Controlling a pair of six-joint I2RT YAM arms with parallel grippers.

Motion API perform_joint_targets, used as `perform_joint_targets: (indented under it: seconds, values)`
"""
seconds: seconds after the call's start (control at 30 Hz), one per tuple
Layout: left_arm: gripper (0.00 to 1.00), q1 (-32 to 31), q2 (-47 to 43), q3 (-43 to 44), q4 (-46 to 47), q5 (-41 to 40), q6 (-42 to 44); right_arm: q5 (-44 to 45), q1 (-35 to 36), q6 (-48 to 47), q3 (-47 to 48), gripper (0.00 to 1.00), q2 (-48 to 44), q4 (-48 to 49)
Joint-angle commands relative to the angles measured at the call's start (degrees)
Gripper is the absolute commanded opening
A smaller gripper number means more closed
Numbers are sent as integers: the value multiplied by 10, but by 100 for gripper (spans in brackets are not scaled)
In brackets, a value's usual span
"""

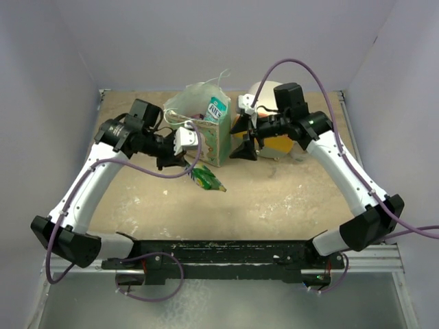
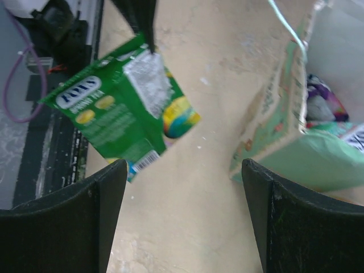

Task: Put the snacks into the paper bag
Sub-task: Pick up the snack from the center of the board, then place the snack in the paper bag.

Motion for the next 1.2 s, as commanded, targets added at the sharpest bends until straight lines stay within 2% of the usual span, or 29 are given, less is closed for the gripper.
perform_joint_targets:
  seconds: [0.0, 0.13, 0.27, 0.57, 0.67, 0.77, 0.93, 1.1, 1.13, 1.17]
  values:
    - [0, 5, 44, 98, -37, 60, -77, -49, 25, -14, 37, 84, -12, -22]
    - [0, 6, 85, 171, -55, 72, -126, -61, 36, -16, 39, 86, -17, -35]
    - [0, 5, 102, 209, -36, 77, -182, -58, 37, -19, 17, 88, -31, -33]
    - [0, 4, 93, 204, 27, 92, -263, -46, 37, 44, -33, 84, -44, 44]
    - [0, 5, 85, 192, 46, 102, -280, -41, 37, 74, -26, 76, -33, 69]
    - [0, 5, 80, 178, 64, 104, -295, -58, 37, 106, -30, 63, -27, 97]
    - [0, 4, 78, 165, 68, 110, -296, -60, 37, 126, -28, 38, -17, 113]
    - [0, 4, 70, 156, 73, 122, -295, -49, 37, 131, -20, 4, -7, 99]
    - [0, 4, 69, 152, 73, 124, -294, -49, 37, 134, -20, 0, -7, 98]
    - [0, 4, 66, 149, 73, 125, -290, -47, 37, 137, -17, 0, -6, 97]
